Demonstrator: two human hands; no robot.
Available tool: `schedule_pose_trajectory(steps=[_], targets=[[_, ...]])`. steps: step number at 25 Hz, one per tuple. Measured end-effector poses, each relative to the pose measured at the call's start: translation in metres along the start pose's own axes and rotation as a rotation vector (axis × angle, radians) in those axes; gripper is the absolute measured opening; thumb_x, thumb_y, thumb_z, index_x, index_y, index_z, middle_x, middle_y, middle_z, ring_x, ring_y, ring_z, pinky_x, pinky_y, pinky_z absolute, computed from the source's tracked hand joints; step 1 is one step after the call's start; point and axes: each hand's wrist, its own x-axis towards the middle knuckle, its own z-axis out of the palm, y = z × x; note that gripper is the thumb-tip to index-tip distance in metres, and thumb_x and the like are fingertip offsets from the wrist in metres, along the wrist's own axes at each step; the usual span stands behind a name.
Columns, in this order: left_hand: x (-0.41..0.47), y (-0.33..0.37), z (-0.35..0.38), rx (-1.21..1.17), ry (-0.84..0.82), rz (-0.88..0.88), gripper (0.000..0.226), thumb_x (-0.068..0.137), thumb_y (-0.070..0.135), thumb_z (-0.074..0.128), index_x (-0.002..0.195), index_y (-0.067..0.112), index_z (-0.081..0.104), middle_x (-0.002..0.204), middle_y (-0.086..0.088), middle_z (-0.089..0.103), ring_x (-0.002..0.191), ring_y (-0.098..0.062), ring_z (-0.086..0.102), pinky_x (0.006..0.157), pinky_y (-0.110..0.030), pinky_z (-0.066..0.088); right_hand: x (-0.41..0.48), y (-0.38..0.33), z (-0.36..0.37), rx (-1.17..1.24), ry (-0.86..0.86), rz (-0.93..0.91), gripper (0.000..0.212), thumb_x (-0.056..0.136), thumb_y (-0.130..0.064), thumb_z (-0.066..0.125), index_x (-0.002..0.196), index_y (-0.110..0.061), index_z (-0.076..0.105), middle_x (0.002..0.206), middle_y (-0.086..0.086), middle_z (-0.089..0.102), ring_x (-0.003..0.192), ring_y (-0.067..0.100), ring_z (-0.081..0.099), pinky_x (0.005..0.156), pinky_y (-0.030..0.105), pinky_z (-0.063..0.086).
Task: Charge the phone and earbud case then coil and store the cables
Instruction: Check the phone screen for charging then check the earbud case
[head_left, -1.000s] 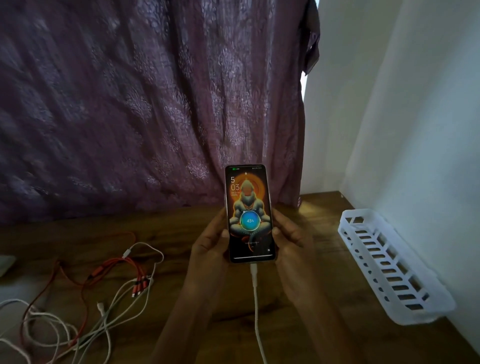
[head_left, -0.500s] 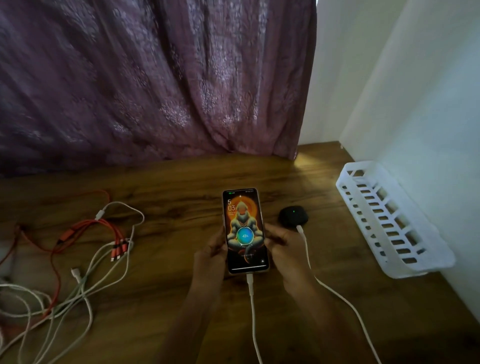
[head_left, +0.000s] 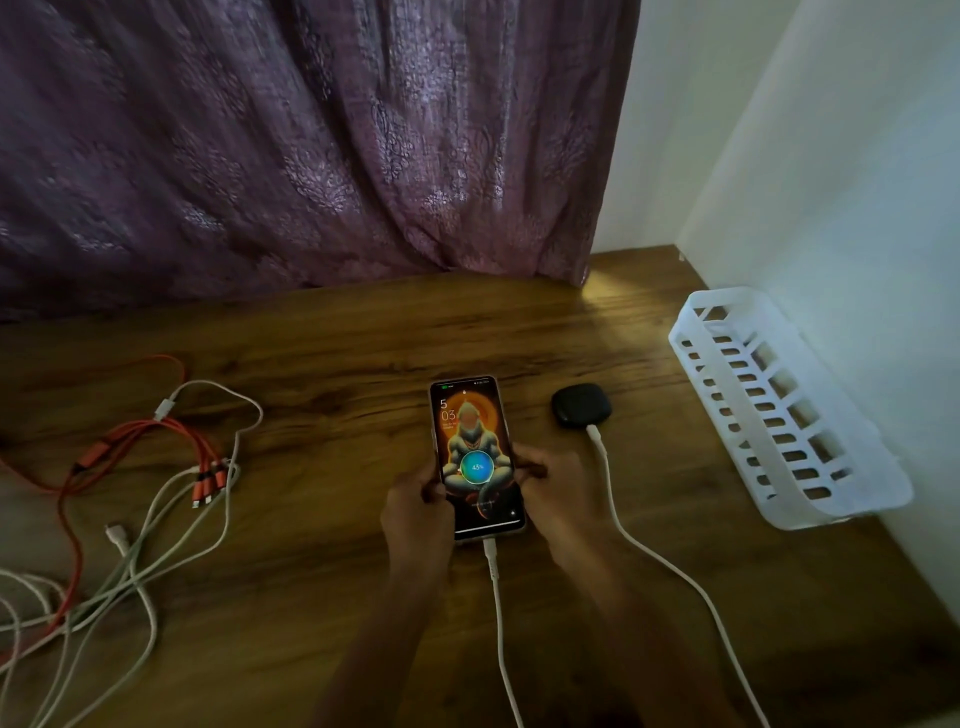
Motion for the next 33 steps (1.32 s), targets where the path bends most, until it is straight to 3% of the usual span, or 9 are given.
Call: schedule_pose_trajectory(steps=[4,9,12,16,19,22,28,31,33], targets=[[0.001,-0.001,0.004,0.062,0.036,0.029,0.045,0.092,-0.003,0.043,0.135,0.011,0.044,0.127,-0.012,0.053,0.106,-0.019,0.057,0.052,-0.013,0.044,0.003,0.001,0.002,-0.070,-0.006,-0.014,0.034,0.094,-0.005,0.044,0.124,-0.015,0.057,0.118,0.004,0.060,0.095,0.008,0.058,0.063,0.012,0.046],[0.007,-0.014,0.005,0.117,0.056,0.086,0.044,0.090,-0.004,0.046,0.132,0.011,0.048,0.129,-0.014,0.052,0.110,-0.022,0.056,0.068,-0.025,0.054,0.002,0.004,0.004,-0.138,0.006,-0.063,0.033,0.094,-0.004,0.044,0.123,-0.016,0.056,0.115,0.002,0.058,0.079,0.003,0.054,0.049,0.008,0.037],[0.005,-0.009,0.007,0.131,0.083,0.115,0.046,0.089,-0.005,0.048,0.131,0.011,0.048,0.129,-0.014,0.049,0.111,-0.023,0.054,0.067,-0.021,0.051,0.001,0.005,-0.001,-0.132,0.032,-0.101,0.039,0.092,-0.006,0.049,0.129,-0.018,0.051,0.124,0.002,0.056,0.100,0.006,0.055,0.059,0.008,0.041],[0.005,0.014,0.015,0.238,0.140,0.316,0.047,0.089,0.007,0.056,0.134,0.012,0.046,0.134,-0.010,0.043,0.123,-0.022,0.043,0.085,-0.022,0.046,0.000,0.002,-0.041,-0.257,0.215,-0.358,0.044,0.088,0.002,0.051,0.124,-0.021,0.054,0.121,-0.004,0.053,0.097,-0.001,0.050,0.069,0.003,0.040],[0.014,0.039,0.034,0.341,-0.005,0.461,0.051,0.088,0.017,0.060,0.137,0.014,0.043,0.140,-0.006,0.041,0.131,-0.020,0.034,0.101,-0.026,0.033,0.021,0.003,-0.086,-0.324,0.222,-0.403,0.045,0.087,0.006,0.050,0.127,-0.014,0.053,0.129,0.004,0.052,0.118,0.015,0.048,0.085,0.002,0.031],[0.024,0.057,0.057,0.429,-0.167,0.496,0.058,0.090,0.019,0.058,0.142,0.017,0.033,0.148,-0.004,0.034,0.136,-0.019,0.030,0.108,-0.025,0.026,0.044,0.009,-0.106,-0.424,0.060,-0.317,0.051,0.088,0.000,0.052,0.134,-0.020,0.044,0.137,0.001,0.047,0.127,0.017,0.042,0.096,0.016,0.030],[0.039,0.067,0.086,0.396,-0.282,0.461,0.048,0.085,0.012,0.061,0.131,0.012,0.048,0.130,-0.009,0.056,0.119,-0.020,0.050,0.093,-0.017,0.034,0.059,0.008,-0.105,-0.406,-0.059,-0.333,0.050,0.087,0.003,0.053,0.135,-0.007,0.044,0.138,0.014,0.046,0.129,0.029,0.041,0.106,0.031,0.030],[0.037,0.071,0.084,0.340,-0.259,0.445,0.039,0.087,0.007,0.060,0.125,0.011,0.055,0.122,-0.010,0.062,0.113,-0.020,0.056,0.080,-0.008,0.030,0.061,0.011,-0.107,-0.323,-0.068,-0.305,0.051,0.085,0.002,0.057,0.133,-0.011,0.046,0.136,0.012,0.048,0.126,0.027,0.044,0.105,0.030,0.035],[0.032,0.075,0.076,0.280,-0.259,0.488,0.043,0.085,0.004,0.061,0.127,0.011,0.054,0.123,-0.009,0.061,0.115,-0.021,0.056,0.085,-0.007,0.031,0.056,0.009,-0.111,-0.250,-0.079,-0.282,0.053,0.084,0.002,0.061,0.129,-0.022,0.048,0.133,0.005,0.050,0.126,0.023,0.046,0.100,0.022,0.036]])
